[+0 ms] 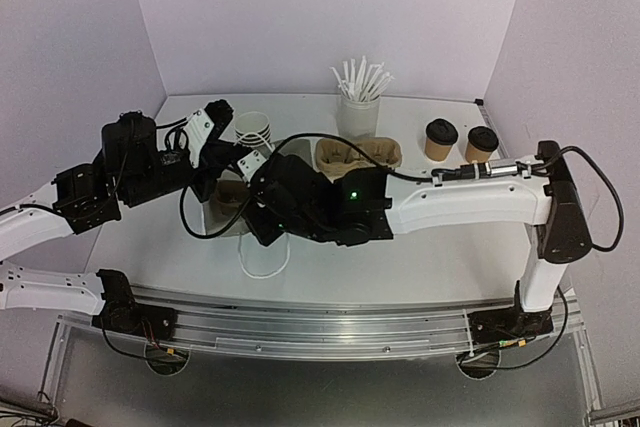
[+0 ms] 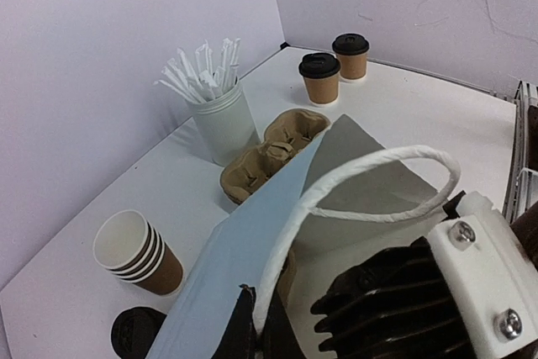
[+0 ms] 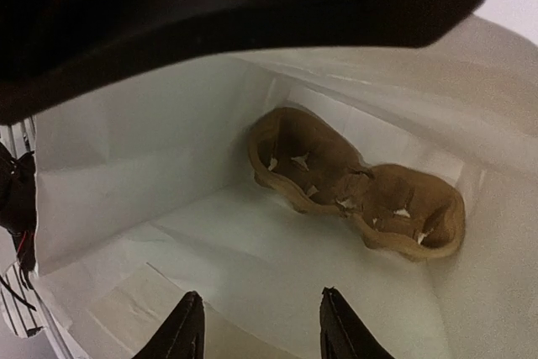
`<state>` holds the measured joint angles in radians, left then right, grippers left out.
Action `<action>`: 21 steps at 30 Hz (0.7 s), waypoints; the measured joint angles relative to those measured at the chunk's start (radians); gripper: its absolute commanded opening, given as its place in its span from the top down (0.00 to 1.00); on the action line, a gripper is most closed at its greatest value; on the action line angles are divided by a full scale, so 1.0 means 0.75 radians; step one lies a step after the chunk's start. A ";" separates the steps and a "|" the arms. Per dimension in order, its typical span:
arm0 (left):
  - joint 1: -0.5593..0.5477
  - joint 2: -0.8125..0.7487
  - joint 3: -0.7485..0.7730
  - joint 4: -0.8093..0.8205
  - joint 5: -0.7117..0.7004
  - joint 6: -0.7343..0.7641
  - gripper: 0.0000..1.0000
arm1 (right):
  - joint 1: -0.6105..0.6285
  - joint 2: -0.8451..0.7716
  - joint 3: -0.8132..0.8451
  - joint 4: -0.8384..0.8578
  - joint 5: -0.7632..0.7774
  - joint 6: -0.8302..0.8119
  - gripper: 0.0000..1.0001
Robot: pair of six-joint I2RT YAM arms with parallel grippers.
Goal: Pack the takeout coffee
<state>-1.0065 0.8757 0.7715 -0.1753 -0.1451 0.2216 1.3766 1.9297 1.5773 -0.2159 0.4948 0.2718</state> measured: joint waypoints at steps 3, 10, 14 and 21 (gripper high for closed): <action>0.008 0.000 0.001 -0.021 -0.040 -0.062 1.00 | -0.002 0.011 -0.013 0.024 0.019 0.013 0.61; 0.047 -0.008 0.028 -0.021 -0.091 -0.191 1.00 | -0.002 -0.015 -0.236 0.048 0.053 0.108 0.61; 0.052 -0.008 0.034 -0.035 -0.092 -0.233 1.00 | -0.001 -0.015 -0.293 0.034 0.072 0.138 0.61; 0.067 -0.008 0.034 -0.085 0.052 -0.212 1.00 | 0.002 -0.002 -0.192 -0.013 0.070 0.108 0.61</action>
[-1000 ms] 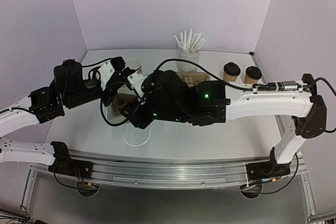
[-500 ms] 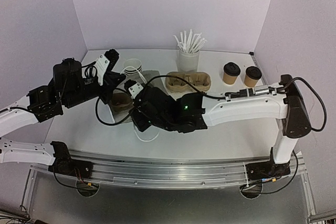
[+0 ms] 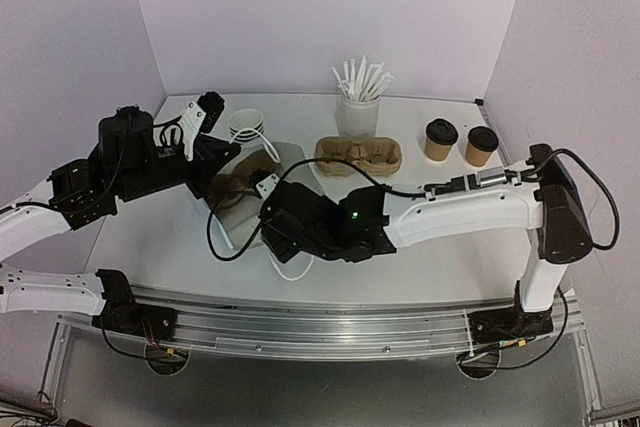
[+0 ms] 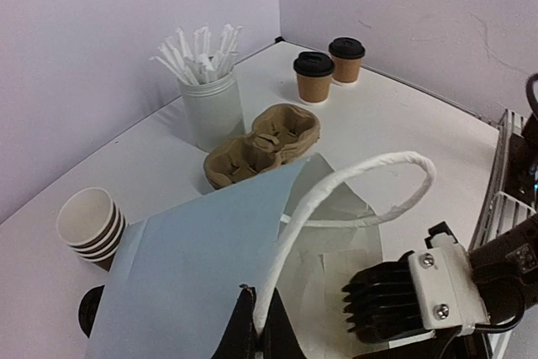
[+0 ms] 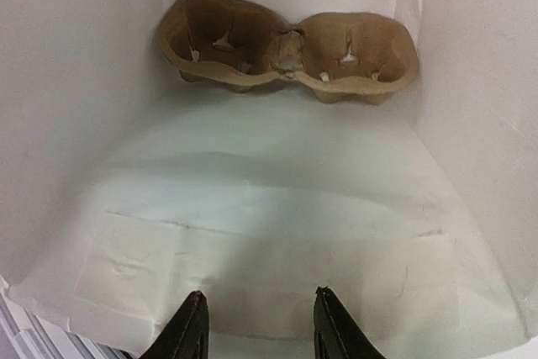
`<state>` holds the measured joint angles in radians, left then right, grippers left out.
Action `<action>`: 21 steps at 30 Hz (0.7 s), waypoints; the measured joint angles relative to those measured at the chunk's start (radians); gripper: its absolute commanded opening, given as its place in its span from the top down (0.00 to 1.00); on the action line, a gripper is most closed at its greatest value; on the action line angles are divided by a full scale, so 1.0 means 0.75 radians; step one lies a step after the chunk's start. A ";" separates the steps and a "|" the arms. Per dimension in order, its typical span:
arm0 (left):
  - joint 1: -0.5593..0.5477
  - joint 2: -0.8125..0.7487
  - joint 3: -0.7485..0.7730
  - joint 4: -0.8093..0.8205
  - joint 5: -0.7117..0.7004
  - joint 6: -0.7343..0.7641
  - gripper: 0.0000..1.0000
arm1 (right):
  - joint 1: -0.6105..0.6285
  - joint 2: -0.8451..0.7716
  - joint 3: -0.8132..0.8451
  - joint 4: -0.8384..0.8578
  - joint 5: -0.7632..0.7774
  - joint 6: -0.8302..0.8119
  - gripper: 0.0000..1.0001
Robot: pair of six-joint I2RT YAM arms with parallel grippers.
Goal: Pack the takeout coffee
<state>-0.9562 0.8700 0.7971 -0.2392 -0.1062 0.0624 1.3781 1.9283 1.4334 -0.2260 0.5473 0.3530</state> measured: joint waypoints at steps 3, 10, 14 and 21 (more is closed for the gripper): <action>0.001 -0.002 -0.001 -0.004 0.124 0.046 1.00 | 0.000 0.046 0.126 -0.016 -0.006 -0.035 0.60; 0.017 -0.018 -0.001 0.053 0.180 0.137 1.00 | -0.009 0.102 0.236 -0.038 -0.015 -0.041 0.60; 0.013 -0.017 -0.005 0.078 0.225 0.139 1.00 | -0.045 0.164 0.250 -0.039 -0.027 -0.045 0.60; 0.015 -0.007 -0.019 0.085 0.219 0.097 1.00 | -0.113 0.288 0.268 -0.020 -0.045 -0.030 0.59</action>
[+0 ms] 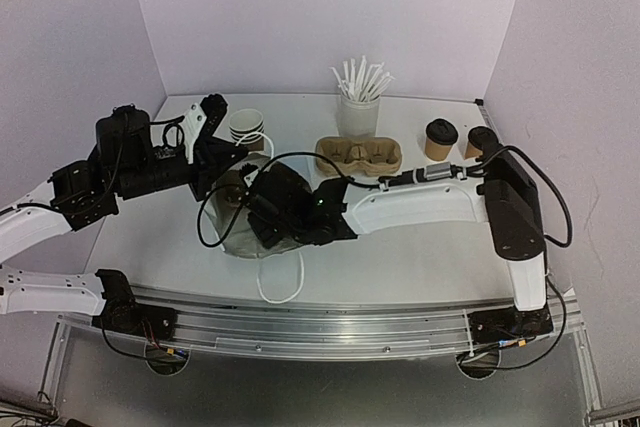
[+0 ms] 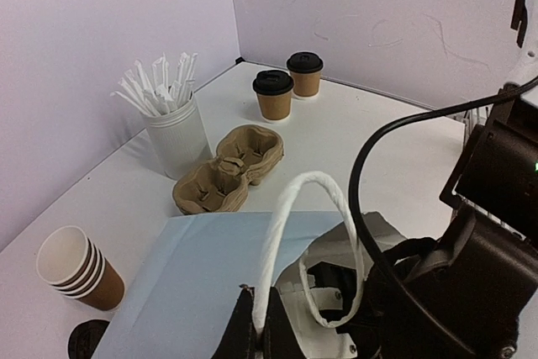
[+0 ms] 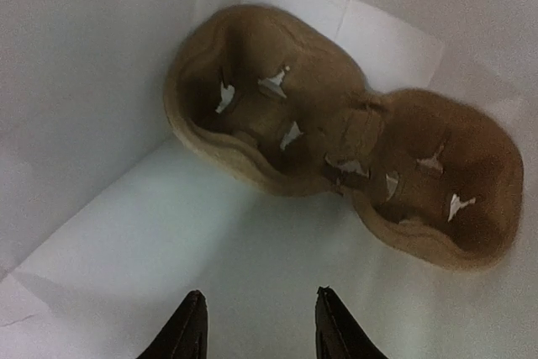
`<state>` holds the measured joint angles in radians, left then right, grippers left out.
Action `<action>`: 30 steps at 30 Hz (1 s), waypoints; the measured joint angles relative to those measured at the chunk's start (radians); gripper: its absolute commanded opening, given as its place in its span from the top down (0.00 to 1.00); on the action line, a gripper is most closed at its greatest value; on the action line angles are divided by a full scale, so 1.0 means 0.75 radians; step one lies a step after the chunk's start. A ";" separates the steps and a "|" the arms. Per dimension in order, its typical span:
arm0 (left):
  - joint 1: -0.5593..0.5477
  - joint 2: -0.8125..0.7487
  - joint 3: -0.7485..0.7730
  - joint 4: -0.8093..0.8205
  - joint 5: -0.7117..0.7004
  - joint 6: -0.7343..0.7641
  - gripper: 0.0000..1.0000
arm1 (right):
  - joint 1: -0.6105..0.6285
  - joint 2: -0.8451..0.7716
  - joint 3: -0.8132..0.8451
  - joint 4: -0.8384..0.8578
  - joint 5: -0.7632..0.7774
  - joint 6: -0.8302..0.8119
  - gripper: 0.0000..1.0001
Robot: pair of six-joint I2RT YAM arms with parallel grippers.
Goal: Pack the takeout coffee
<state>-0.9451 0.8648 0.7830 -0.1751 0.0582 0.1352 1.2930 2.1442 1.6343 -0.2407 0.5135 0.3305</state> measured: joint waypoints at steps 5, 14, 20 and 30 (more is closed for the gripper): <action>0.015 0.011 0.000 -0.001 0.025 -0.047 1.00 | -0.027 0.027 -0.006 0.001 0.001 0.007 0.60; 0.066 0.037 0.000 0.002 0.075 -0.179 1.00 | -0.090 0.125 0.145 0.025 -0.092 0.098 0.53; 0.078 0.062 0.000 0.055 0.075 -0.253 1.00 | -0.160 0.125 0.110 0.194 -0.112 0.192 0.43; 0.129 0.074 0.001 0.082 0.164 -0.330 1.00 | -0.167 0.125 0.038 0.480 -0.116 0.151 0.43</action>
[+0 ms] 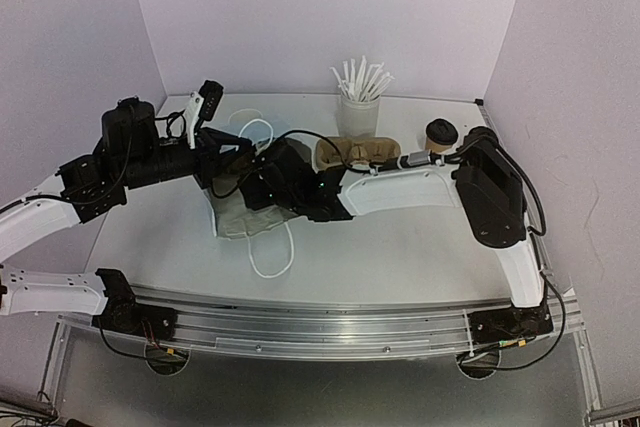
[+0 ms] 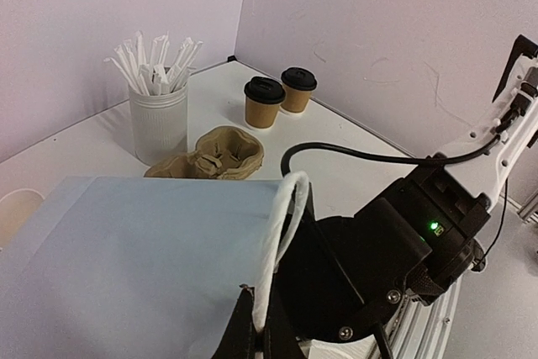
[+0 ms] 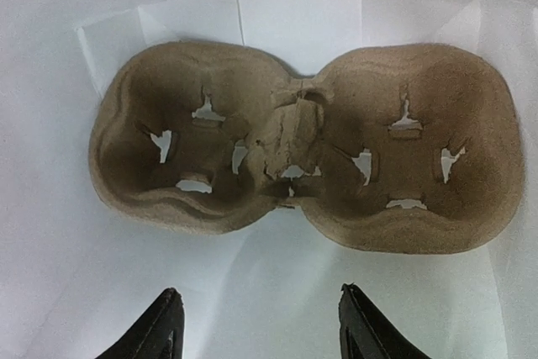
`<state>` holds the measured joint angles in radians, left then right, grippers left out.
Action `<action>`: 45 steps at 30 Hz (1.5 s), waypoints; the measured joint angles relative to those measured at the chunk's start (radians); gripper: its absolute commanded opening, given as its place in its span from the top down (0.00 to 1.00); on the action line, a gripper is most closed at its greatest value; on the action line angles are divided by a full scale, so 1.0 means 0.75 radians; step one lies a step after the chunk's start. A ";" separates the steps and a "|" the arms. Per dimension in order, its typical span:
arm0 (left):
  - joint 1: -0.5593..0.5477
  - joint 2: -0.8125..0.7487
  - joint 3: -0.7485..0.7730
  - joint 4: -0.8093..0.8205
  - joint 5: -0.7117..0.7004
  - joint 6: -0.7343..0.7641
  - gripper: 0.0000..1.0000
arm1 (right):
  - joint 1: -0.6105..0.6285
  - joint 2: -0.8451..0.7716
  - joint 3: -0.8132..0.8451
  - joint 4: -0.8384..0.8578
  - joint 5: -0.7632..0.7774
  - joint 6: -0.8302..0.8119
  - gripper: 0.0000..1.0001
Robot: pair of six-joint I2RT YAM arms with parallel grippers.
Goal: Pack the takeout coffee
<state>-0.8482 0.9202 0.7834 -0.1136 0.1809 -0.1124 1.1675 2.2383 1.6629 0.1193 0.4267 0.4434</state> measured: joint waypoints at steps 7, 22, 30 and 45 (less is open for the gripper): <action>0.052 0.037 0.003 0.025 0.032 -0.051 1.00 | -0.013 0.002 -0.013 0.054 0.026 0.274 0.50; 0.084 0.061 0.003 0.050 0.131 -0.125 1.00 | -0.052 0.007 -0.024 -0.024 0.024 1.050 0.51; 0.114 0.061 0.003 0.049 0.282 -0.139 1.00 | -0.053 0.008 -0.057 -0.040 0.024 1.088 0.63; 0.174 0.070 0.018 -0.057 0.417 -0.085 1.00 | -0.050 0.007 -0.203 0.034 0.014 1.212 1.00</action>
<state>-0.7178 0.9726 0.7971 -0.1566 0.4936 -0.1762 1.1301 2.2436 1.5105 0.1451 0.4369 1.3528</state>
